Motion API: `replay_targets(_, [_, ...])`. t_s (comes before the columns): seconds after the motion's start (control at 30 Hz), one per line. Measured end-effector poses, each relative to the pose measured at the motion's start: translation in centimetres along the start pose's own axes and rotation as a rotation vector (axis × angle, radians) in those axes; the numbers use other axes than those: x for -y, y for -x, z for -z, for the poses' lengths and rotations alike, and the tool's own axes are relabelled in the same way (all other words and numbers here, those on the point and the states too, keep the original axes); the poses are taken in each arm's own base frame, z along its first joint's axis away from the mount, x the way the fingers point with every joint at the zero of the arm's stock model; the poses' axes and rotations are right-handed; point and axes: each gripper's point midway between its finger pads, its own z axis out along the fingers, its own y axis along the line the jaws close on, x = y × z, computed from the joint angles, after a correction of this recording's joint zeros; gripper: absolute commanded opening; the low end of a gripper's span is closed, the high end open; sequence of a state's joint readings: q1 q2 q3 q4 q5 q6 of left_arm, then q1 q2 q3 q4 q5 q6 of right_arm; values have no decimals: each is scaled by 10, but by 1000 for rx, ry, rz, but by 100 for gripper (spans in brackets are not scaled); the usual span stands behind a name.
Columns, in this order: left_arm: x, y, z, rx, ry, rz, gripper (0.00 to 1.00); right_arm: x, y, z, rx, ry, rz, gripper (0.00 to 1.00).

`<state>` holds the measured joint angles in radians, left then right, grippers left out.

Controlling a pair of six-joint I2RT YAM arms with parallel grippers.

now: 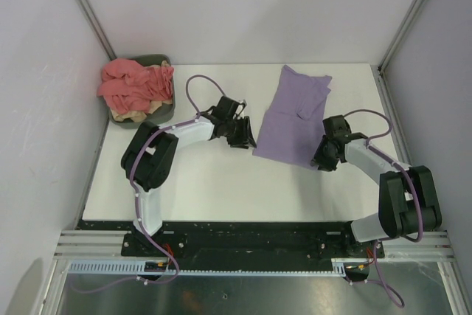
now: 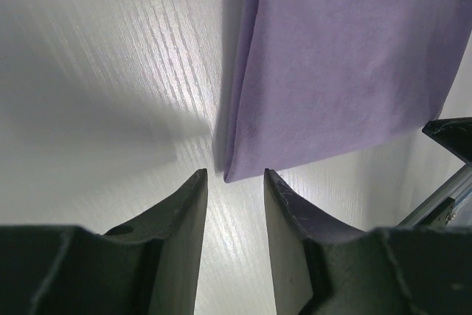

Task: Fold and stack the t-shirts
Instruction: Fold the folded rectangular tshirt in 1/3 of the way, then grab one side of the 2/3 rectangular tshirt with both arms

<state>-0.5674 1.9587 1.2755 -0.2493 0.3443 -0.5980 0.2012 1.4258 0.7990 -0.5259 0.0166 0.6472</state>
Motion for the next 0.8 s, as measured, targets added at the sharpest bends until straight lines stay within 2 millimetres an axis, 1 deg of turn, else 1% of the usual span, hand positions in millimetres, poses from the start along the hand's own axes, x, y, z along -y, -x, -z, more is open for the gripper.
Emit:
replay_targets(0.3, [-1, -1, 0, -1, 1, 0, 43, 10, -12, -10, -21, -20, 1, 33])
replay_targets(0.4, [0, -2, 0, -3, 0, -2, 44, 14, -17, -12, -32, -29, 0, 32])
replay_targets(0.5, [2, -3, -1, -5, -1, -5, 45, 14, -16, -12, -28, -27, -1, 30])
replay_targets(0.6, [3, -4, -1, -7, -2, -8, 45, 15, -16, -12, -29, -28, -2, 30])
replay_targets(0.7, [3, -4, -1, -7, -2, -8, 45, 15, -17, -9, -21, -20, -3, 32])
replay_targets(0.8, [2, -5, -1, -9, -1, -8, 45, 11, -12, 1, 12, 7, -11, 34])
